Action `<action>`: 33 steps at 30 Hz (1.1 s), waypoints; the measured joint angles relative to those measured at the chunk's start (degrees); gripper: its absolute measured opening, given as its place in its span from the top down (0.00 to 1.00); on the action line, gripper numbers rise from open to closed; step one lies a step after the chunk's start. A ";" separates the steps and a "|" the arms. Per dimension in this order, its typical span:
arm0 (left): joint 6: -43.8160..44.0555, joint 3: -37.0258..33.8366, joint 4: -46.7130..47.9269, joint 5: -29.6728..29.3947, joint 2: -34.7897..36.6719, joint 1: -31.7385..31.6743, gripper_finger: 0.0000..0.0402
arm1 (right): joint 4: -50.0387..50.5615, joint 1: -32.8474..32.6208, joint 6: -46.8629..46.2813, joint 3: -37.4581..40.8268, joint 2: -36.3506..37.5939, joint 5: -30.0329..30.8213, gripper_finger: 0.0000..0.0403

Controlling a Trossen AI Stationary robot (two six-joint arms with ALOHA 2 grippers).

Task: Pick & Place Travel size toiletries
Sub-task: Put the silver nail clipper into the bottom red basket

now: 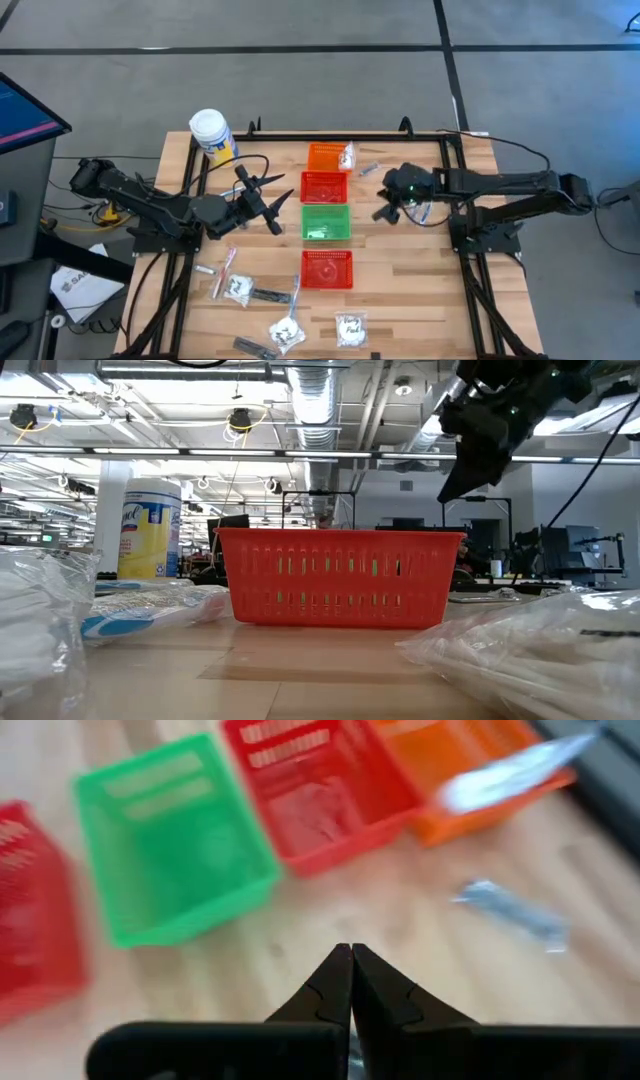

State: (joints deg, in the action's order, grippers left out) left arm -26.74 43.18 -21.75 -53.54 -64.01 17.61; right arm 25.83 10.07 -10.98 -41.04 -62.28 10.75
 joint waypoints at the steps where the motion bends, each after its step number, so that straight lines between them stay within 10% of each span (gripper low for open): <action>1: 0.00 0.00 -0.12 0.14 0.00 0.00 0.54 | 0.30 1.42 1.35 0.00 0.25 -0.03 1.00; 12: 0.02 0.00 -1.08 0.46 0.00 -0.02 0.54 | 2.22 16.27 6.31 -3.23 -8.49 -0.92 0.98; 22: 0.02 0.00 -1.06 0.48 -0.01 -0.02 0.54 | 13.97 28.93 -11.17 -6.38 -15.93 -5.91 0.99; 33: 0.03 0.00 -1.53 3.03 0.00 -0.07 0.54 | 26.67 29.21 -15.76 -6.34 -18.67 -9.56 0.91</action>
State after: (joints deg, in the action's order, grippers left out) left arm -26.70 43.18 -23.28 -50.51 -64.01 17.54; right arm 52.50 39.27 -26.74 -47.37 -80.95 1.19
